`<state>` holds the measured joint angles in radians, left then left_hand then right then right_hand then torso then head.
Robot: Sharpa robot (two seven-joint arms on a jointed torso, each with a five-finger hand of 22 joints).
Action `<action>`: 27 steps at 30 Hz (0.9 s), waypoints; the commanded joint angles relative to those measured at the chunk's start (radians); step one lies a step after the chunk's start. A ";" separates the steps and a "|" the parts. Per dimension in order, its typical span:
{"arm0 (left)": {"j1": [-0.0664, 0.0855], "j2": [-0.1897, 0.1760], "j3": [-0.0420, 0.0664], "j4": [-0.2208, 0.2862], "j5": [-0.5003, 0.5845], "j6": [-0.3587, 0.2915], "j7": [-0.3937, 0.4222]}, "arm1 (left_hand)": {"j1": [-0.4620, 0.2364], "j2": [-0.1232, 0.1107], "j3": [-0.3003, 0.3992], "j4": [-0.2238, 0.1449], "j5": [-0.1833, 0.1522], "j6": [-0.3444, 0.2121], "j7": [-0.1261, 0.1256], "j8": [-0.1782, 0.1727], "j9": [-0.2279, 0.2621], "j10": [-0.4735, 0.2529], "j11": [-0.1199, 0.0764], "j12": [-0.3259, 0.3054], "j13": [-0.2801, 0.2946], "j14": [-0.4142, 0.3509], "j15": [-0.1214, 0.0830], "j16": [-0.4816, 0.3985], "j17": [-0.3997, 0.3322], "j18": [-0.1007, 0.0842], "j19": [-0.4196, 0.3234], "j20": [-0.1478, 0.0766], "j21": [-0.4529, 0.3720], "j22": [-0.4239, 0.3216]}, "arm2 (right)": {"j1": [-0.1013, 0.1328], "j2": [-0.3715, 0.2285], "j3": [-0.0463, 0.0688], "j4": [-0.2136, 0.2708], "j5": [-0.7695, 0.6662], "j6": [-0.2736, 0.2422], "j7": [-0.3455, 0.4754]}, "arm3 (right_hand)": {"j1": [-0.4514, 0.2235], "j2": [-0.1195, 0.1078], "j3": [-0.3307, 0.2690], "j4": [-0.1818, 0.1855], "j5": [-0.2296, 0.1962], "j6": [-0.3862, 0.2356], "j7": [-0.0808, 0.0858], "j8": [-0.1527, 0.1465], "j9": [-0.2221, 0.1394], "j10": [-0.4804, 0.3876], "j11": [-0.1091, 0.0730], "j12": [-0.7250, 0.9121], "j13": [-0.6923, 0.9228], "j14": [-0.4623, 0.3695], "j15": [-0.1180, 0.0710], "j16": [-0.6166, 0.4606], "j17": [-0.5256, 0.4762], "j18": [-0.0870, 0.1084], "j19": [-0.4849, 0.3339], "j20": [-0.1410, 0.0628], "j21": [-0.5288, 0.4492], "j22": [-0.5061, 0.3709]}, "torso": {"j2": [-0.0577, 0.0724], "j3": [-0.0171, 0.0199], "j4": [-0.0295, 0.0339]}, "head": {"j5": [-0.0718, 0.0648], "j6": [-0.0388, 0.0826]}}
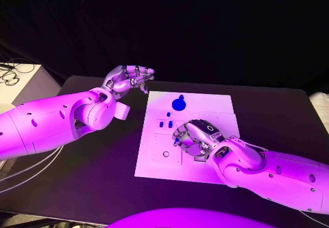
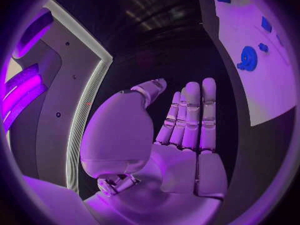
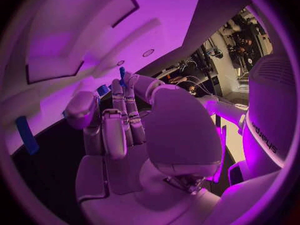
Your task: Assemble the parts on the task board
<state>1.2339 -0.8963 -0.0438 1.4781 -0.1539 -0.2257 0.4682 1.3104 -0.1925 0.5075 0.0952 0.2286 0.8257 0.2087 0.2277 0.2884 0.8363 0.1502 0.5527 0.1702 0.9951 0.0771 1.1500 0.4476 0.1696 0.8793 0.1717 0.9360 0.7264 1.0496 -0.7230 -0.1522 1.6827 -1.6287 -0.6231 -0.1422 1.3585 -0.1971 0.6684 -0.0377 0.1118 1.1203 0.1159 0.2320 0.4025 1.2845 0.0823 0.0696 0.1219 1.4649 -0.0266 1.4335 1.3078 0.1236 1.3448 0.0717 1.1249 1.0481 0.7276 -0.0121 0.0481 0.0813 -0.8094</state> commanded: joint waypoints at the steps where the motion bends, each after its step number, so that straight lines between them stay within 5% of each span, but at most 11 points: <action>1: 0.000 0.001 0.001 0.003 0.006 0.007 0.001 | 0.006 0.000 -0.006 0.000 -0.004 -0.006 0.004 0.006 0.001 -0.007 -0.001 0.008 0.001 -0.005 -0.001 -0.003 -0.002 0.015 0.006 0.001 -0.008 -0.002 | -0.002 0.001 -0.001 0.002 -0.033 0.015 -0.015 | 0.019 0.027 0.001 -0.005 0.002 0.001 0.005 0.003 0.001 0.041 -0.034 0.003 0.005 0.066 -0.004 0.004 0.052 -0.014 -0.001 -0.002 0.002 0.001 | 0.000 -0.0002 -0.0007 | 0.003 -0.004; 27: 0.000 -0.002 0.001 0.004 0.006 0.008 -0.004 | 0.006 0.000 -0.006 0.000 -0.004 -0.006 0.004 0.006 0.001 -0.007 -0.001 0.008 0.001 -0.005 -0.001 -0.003 -0.002 0.015 0.006 0.001 -0.008 -0.002 | -0.003 0.007 -0.003 -0.009 -0.050 0.067 -0.029 | 0.018 0.027 0.001 -0.006 0.001 0.001 0.006 0.003 0.002 0.042 -0.033 0.003 0.005 0.066 -0.003 0.006 0.055 -0.014 -0.001 -0.002 0.003 0.002 | 0.000 -0.0016 0.0009 | 0.007 -0.014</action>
<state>1.2339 -0.8989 -0.0438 1.4786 -0.1532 -0.2254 0.4612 1.3104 -0.1925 0.5076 0.0952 0.2286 0.8257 0.2087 0.2277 0.2884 0.8364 0.1501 0.5571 0.1701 0.9951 0.0771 1.1500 0.4467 0.1696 0.8793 0.1717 0.9315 0.7253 1.0500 -0.7173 -0.1520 1.6753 -1.6656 -0.5930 -0.1667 1.3586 -0.1971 0.6689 -0.0388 0.1106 1.1202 0.1160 0.2320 0.4037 1.2845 0.0823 0.0694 0.1220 1.4650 -0.0265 1.4334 1.3075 0.1236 1.3448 0.0717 1.1249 1.0497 0.7276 -0.0133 0.0483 0.0878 -0.8221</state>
